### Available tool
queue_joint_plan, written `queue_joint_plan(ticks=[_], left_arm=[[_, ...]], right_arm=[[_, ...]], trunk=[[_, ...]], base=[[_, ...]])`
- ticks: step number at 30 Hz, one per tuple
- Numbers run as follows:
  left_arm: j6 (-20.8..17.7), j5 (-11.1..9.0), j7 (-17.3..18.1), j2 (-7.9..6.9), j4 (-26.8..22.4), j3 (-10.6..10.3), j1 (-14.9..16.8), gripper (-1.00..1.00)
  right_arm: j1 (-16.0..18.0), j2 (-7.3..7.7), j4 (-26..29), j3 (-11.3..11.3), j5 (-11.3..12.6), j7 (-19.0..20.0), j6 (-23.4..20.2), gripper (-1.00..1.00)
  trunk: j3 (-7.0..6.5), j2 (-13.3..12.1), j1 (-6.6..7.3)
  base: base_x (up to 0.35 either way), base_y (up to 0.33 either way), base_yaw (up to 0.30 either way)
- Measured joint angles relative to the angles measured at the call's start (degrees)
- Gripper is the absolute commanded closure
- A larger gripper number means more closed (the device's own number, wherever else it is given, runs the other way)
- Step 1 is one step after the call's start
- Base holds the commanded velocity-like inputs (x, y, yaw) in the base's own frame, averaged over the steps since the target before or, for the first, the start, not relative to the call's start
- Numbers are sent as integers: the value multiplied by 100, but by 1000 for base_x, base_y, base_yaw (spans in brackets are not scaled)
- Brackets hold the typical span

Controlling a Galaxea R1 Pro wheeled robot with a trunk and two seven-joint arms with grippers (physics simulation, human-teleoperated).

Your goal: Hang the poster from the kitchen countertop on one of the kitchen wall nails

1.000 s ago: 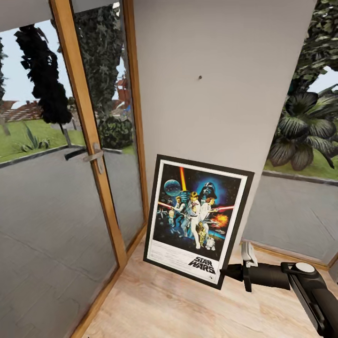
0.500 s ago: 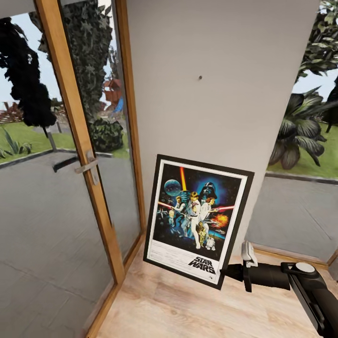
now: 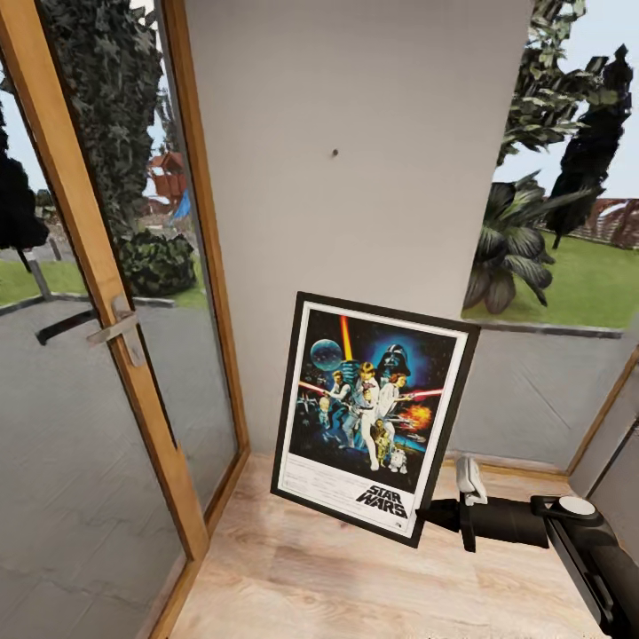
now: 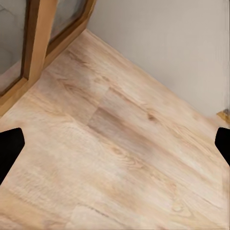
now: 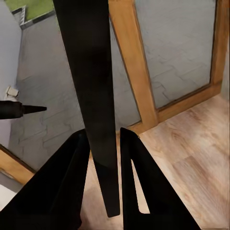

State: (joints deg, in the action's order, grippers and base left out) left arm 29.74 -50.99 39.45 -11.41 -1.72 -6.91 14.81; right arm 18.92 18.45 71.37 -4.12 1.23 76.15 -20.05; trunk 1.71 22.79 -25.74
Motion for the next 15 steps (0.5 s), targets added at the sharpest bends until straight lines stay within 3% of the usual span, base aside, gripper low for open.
queue_joint_plan(ticks=[15], left_arm=[[0,0,0,0,0,2,1,-100]], right_arm=[[1,-2,0,0,-6,0,0,100]], trunk=[[-72,3,0]], base=[[0,0,-269]])
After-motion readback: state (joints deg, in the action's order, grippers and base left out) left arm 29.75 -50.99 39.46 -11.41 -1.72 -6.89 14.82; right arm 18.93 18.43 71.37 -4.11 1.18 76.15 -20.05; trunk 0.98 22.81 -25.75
